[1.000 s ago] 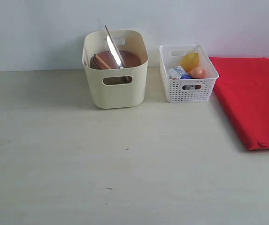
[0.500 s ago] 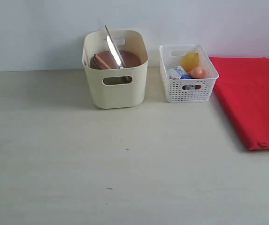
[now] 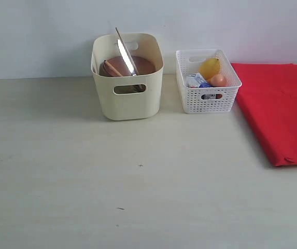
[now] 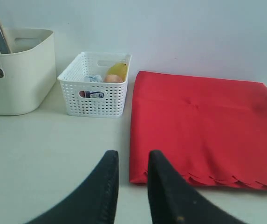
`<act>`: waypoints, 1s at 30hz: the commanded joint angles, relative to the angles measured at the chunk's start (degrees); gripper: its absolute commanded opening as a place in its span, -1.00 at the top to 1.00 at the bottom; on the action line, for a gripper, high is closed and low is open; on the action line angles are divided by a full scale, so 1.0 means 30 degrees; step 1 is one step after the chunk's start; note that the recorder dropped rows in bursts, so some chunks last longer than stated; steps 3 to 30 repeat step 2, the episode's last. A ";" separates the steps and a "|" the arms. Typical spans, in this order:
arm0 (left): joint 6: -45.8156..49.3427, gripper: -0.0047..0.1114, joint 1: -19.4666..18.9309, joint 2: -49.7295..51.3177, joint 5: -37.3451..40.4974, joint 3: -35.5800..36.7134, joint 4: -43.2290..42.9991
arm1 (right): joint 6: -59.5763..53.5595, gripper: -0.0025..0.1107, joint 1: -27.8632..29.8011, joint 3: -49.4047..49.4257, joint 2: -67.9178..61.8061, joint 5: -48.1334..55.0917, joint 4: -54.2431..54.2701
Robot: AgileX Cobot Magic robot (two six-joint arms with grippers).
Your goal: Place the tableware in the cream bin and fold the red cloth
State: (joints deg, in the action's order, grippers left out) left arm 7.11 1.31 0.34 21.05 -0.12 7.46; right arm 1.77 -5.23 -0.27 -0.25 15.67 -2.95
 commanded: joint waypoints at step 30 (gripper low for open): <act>-0.0086 0.92 -0.0047 -0.0114 -0.0225 0.0039 0.0078 | -0.0006 0.55 -0.0047 0.0091 0.0084 -0.0261 0.0038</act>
